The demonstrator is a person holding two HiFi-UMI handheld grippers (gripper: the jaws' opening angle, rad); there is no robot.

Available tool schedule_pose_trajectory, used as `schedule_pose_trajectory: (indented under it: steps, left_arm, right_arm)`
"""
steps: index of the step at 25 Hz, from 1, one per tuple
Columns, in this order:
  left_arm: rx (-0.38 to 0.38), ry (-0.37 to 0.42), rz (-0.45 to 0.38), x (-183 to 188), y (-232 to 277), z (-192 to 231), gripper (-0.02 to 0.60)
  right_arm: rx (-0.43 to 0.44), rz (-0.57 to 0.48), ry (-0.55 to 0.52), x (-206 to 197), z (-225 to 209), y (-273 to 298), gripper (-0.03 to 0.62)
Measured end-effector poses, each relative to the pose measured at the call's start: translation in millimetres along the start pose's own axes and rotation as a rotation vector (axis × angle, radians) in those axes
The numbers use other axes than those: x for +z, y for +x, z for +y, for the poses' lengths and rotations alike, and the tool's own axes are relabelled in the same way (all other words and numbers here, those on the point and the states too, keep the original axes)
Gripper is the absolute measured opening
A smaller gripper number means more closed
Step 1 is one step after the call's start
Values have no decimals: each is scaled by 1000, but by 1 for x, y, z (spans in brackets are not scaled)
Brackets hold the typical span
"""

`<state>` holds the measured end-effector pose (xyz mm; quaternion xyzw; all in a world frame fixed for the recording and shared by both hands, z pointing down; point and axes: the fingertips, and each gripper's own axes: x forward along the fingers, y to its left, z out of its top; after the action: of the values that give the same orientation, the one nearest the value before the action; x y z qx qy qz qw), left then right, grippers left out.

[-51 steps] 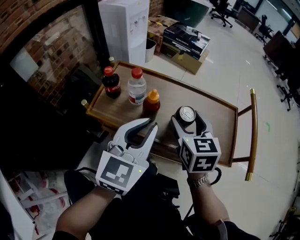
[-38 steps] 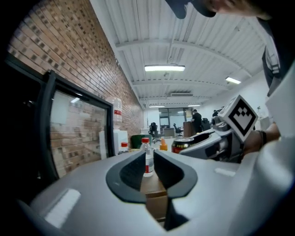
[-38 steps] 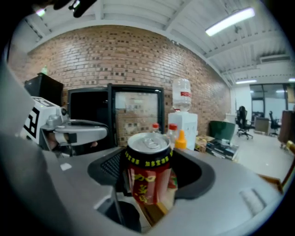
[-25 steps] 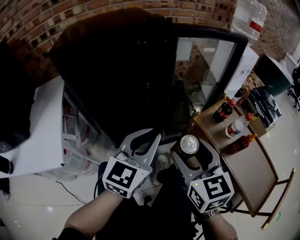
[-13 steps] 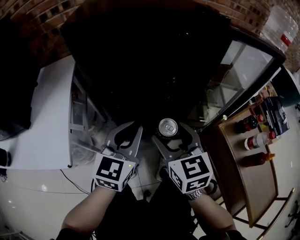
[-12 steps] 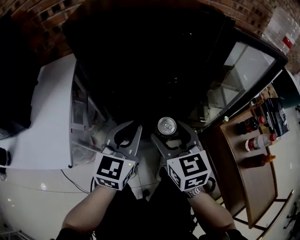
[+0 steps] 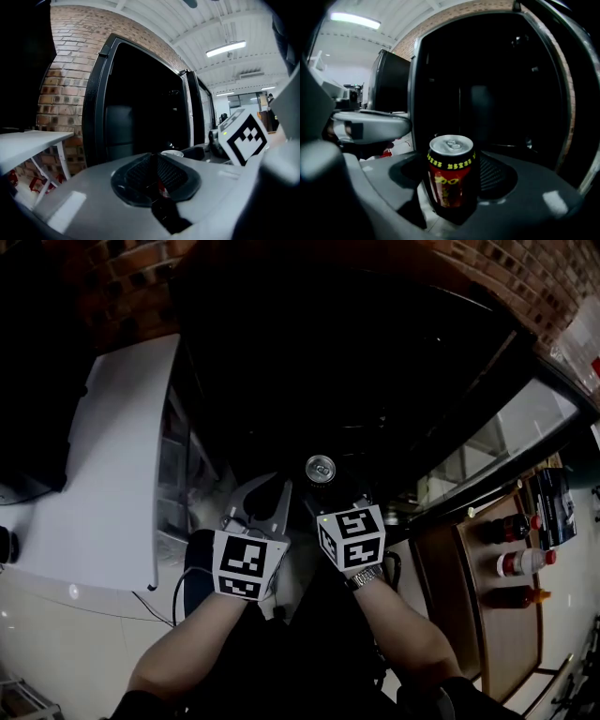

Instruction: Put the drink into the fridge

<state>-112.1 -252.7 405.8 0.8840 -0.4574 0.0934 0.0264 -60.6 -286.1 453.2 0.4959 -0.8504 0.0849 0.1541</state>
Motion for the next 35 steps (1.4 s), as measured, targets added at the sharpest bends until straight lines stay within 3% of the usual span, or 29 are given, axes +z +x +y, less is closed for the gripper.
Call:
schedule_pose_trajectory:
  steps: [13,35]
  left_arm:
    - [11,8,12,-3,33,22,32]
    - [26,2,62,-10,66,41,32]
  right_arm:
    - [32,47,56,-26,-28,92,321]
    - [37,28,17,-21,-48,137,326]
